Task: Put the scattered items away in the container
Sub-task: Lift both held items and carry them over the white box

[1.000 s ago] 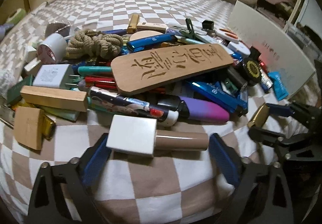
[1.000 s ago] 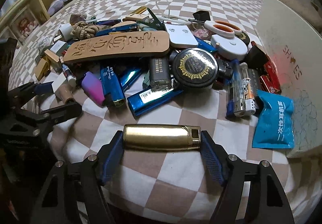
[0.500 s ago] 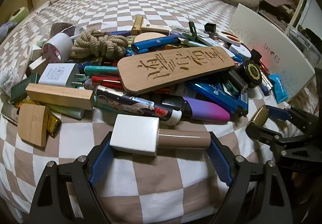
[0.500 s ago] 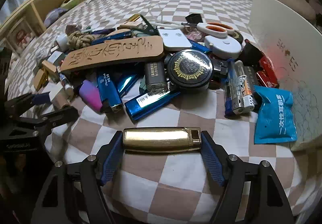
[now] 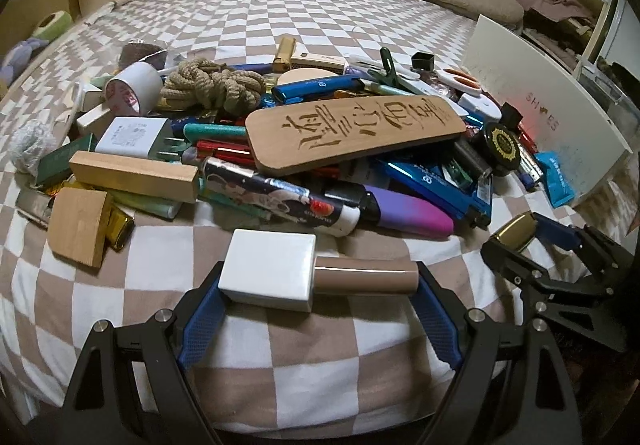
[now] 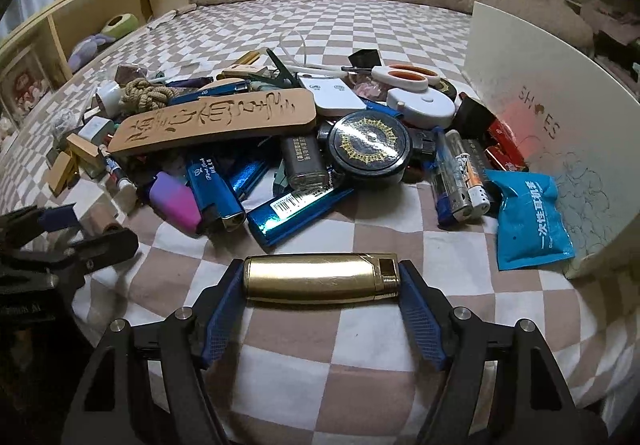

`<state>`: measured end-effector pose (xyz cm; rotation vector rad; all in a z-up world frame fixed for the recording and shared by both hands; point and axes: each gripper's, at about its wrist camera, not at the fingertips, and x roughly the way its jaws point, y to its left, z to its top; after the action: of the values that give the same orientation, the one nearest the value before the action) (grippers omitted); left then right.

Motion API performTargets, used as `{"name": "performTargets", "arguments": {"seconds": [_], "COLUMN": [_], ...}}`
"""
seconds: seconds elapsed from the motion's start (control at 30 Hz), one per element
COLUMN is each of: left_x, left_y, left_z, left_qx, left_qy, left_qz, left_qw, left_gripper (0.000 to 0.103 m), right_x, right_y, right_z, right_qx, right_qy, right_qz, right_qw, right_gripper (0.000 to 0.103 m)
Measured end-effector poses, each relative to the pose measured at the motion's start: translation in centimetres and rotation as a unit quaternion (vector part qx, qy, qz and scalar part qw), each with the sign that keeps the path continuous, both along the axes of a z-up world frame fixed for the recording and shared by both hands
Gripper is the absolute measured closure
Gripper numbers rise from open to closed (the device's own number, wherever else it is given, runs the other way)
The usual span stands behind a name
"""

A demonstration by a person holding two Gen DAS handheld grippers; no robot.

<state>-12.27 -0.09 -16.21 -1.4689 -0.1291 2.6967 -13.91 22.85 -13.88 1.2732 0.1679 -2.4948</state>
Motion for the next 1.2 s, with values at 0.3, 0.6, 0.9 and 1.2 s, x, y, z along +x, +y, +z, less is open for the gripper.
{"name": "performTargets", "arguments": {"seconds": [0.3, 0.6, 0.9, 1.2], "left_x": [0.1, 0.1, 1.1, 0.5], "left_y": [0.1, -0.2, 0.2, 1.6], "left_z": [0.0, 0.6, 1.5, 3.6], "left_qx": [-0.006, 0.008, 0.01, 0.004], "left_qy": [0.004, 0.004, 0.011, 0.035], "left_qz": [0.012, 0.032, 0.049, 0.048], "left_qw": [0.9999, 0.9994, 0.9987, 0.9982], "left_gripper": [0.016, 0.016, 0.016, 0.016], "right_x": [0.3, 0.6, 1.1, 0.7], "right_y": [-0.3, -0.2, 0.6, 2.7], "right_z": [0.2, 1.0, 1.9, 3.6], "right_qx": [-0.004, -0.029, -0.06, -0.087], "right_qy": [0.005, 0.013, 0.014, 0.023], "right_qz": [0.005, 0.013, 0.022, 0.005], "right_qw": [1.0, 0.999, 0.998, 0.996], "right_gripper": [0.028, 0.028, 0.028, 0.028]}}
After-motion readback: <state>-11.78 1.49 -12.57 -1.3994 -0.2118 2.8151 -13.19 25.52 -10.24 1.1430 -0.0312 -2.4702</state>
